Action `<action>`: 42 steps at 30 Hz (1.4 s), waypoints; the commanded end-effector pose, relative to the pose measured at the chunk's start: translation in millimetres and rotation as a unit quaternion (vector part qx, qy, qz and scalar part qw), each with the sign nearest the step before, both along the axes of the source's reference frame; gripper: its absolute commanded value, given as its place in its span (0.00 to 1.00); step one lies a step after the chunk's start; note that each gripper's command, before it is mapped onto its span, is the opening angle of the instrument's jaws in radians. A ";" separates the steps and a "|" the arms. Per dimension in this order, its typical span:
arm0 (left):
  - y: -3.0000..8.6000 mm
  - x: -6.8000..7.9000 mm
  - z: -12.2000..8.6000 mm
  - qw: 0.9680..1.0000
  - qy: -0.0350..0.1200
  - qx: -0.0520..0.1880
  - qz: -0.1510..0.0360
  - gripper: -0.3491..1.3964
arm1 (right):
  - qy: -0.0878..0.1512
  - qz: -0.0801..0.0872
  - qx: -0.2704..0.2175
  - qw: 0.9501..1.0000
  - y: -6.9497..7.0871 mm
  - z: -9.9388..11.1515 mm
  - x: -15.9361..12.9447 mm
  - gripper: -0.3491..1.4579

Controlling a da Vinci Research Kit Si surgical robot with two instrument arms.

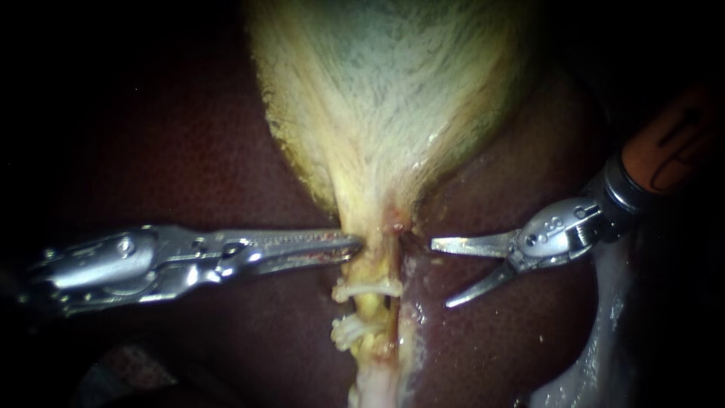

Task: Go to the cutting position left tube

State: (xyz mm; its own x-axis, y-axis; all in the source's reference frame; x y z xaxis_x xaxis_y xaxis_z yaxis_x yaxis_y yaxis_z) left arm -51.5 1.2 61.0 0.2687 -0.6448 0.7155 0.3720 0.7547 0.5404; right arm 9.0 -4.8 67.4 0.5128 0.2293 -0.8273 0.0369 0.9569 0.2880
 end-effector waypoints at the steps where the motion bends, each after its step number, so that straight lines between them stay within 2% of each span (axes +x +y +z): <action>1: 0.1 0.2 -0.2 1.000 0.000 0.000 0.000 0.13 | 0.003 -0.004 0.003 1.000 -0.3 0.1 0.2 0.99; 5: 1.1 1.6 -0.9 1.000 0.000 0.003 -0.001 0.13 | 0.018 -0.025 0.010 0.999 -1.9 -0.1 1.1 0.99; 10: 2.8 4.0 -1.0 1.000 0.007 0.003 -0.011 0.13 | 0.033 -0.039 0.039 0.998 -4.7 -0.1 4.4 0.99; 13: 3.2 4.8 -0.8 1.000 0.009 0.003 -0.014 0.13 | 0.038 -0.046 0.051 0.997 -6.3 0.4 6.4 0.99; 17: 3.1 5.1 -1.1 1.000 0.009 0.003 -0.014 0.13 | 0.040 -0.049 0.058 0.996 -7.5 1.7 8.1 0.99; 19: 3.0 5.1 -1.4 1.000 0.009 0.003 -0.015 0.13 | 0.042 -0.050 0.059 0.996 -7.7 2.5 8.5 0.99; 22: 2.6 5.2 -1.9 1.000 0.010 0.003 -0.015 0.13 | 0.028 -0.052 0.059 0.997 -7.7 3.4 8.5 0.99; 31: 1.4 5.5 -4.3 1.000 0.011 0.003 -0.017 0.13 | -0.009 -0.048 0.047 0.998 -6.5 5.4 7.0 0.99; 37: 0.8 4.8 -5.5 1.000 0.009 0.003 -0.019 0.13 | -0.012 -0.044 0.045 0.998 -6.3 5.7 7.6 0.99; 42: 0.9 4.3 -5.2 1.000 0.009 0.003 -0.019 0.13 | -0.007 -0.054 0.053 0.997 -6.6 5.9 8.9 0.99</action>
